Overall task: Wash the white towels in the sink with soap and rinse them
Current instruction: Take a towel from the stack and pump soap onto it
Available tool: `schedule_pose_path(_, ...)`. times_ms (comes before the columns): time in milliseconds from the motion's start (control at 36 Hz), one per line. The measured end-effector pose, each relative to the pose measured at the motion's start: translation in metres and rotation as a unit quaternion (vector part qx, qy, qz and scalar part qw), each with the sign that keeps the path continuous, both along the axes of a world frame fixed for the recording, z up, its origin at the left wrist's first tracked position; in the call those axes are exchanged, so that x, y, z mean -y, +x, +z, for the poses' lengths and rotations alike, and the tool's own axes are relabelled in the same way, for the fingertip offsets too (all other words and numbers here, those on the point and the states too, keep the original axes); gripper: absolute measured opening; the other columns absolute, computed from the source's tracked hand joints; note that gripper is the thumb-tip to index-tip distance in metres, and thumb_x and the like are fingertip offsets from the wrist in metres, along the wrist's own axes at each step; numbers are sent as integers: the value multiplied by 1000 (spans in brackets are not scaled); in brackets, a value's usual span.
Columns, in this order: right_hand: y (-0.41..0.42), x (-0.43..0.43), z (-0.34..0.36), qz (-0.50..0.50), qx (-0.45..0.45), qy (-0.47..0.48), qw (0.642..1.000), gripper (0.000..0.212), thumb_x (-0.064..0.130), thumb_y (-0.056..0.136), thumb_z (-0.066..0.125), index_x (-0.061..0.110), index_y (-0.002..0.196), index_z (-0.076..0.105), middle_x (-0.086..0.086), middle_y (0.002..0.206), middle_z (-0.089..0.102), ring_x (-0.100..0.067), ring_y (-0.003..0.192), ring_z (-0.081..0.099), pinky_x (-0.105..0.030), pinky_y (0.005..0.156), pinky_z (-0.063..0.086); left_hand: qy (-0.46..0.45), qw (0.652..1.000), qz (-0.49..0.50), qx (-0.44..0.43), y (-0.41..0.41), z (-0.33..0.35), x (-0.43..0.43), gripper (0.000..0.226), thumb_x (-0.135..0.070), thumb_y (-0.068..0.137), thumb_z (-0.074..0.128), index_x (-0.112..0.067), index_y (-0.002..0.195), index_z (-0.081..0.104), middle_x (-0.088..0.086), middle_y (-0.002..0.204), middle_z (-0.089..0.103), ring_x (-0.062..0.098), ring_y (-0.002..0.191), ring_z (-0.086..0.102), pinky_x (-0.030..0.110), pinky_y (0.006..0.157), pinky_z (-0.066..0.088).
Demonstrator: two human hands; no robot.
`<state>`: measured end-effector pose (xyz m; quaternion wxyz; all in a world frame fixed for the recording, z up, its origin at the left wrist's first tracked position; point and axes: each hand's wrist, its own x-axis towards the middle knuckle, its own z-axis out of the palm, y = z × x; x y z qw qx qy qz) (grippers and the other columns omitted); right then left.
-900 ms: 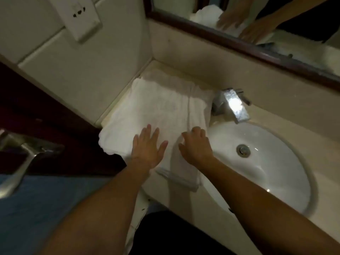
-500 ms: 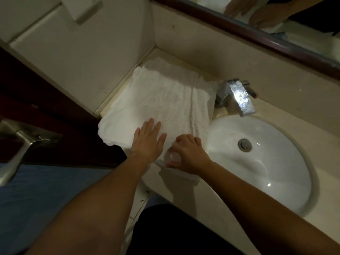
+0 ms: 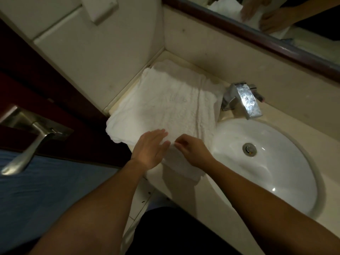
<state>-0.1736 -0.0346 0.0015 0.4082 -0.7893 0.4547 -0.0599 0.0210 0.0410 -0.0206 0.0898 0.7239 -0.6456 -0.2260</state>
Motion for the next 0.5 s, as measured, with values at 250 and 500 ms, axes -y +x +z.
schedule_pose_path(250,5,37,38,-83,59,18,995,9,25,111,50,23,109,59,13,96,58,-1,87,56,-16,77,43,-134,989,58,-7,-22,31,42,55,-46,107,27,-6,93,63,15,86,65,37,75,60,49,73,53)
schedule_pose_path(500,-9,63,80,-57,21,-38,997,44,47,98,71,19,131,61,3,116,64,-18,102,62,-35,90,54,-267,960,-59,-63,-23,116,131,75,-62,111,22,-7,76,59,12,65,62,36,52,58,39,47,47)
